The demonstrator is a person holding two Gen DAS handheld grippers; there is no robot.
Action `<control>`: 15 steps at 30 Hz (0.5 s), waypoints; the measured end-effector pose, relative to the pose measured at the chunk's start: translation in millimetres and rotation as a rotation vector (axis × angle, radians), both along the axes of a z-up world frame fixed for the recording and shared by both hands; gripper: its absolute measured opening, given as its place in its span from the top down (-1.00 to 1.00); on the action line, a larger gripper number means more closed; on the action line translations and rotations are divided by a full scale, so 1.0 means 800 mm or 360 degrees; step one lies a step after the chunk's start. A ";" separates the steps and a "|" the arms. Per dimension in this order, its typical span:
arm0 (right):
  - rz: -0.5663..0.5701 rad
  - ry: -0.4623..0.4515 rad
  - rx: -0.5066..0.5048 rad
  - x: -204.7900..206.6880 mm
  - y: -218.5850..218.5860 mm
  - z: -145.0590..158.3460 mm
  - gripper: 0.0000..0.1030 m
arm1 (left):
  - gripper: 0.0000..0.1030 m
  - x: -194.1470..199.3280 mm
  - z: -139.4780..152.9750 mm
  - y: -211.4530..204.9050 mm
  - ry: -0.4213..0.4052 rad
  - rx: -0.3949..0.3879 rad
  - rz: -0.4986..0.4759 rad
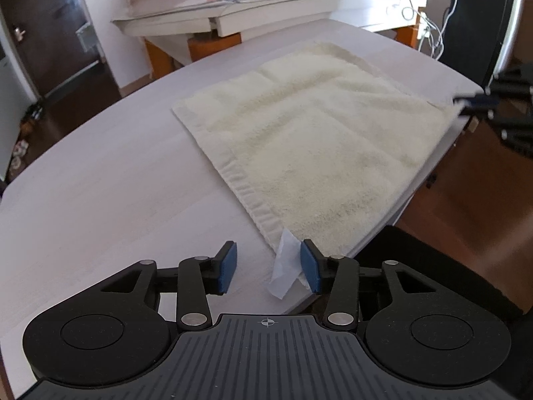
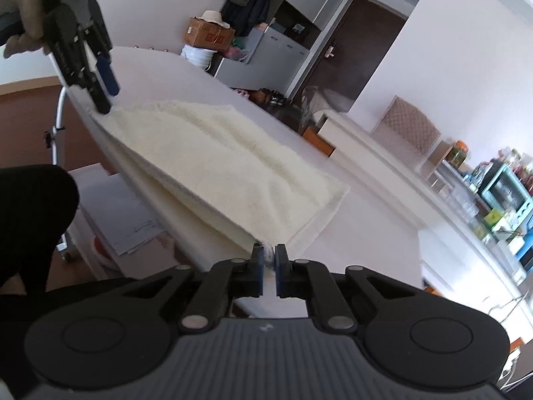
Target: Fold towel
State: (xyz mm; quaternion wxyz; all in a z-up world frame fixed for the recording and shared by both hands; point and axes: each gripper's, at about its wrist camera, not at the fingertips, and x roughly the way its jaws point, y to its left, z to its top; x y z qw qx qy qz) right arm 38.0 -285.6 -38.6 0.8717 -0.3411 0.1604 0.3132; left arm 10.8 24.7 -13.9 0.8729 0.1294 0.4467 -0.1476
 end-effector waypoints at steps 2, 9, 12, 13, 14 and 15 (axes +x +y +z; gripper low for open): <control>0.0029 -0.0077 -0.0052 0.010 0.013 0.015 0.86 | 0.11 0.000 -0.001 0.005 0.0008 -0.0032 0.0008; 0.0278 -0.0299 -0.0256 0.078 0.091 0.065 0.86 | 0.14 -0.004 -0.003 0.015 0.0003 -0.0137 0.0040; 0.0418 -0.0357 -0.0334 0.112 0.135 0.080 0.86 | 0.14 -0.005 -0.004 0.020 0.0001 -0.0200 0.0067; 0.0467 -0.0361 -0.0354 0.122 0.150 0.083 0.86 | 0.14 -0.007 -0.005 0.021 -0.0002 -0.0208 0.0077; 0.0520 -0.0363 -0.0374 0.132 0.166 0.085 0.86 | 0.14 -0.008 -0.005 0.022 -0.0006 -0.0217 0.0088; 0.0552 -0.0364 -0.0387 0.138 0.176 0.085 0.86 | 0.14 -0.009 -0.005 0.023 -0.0010 -0.0226 0.0098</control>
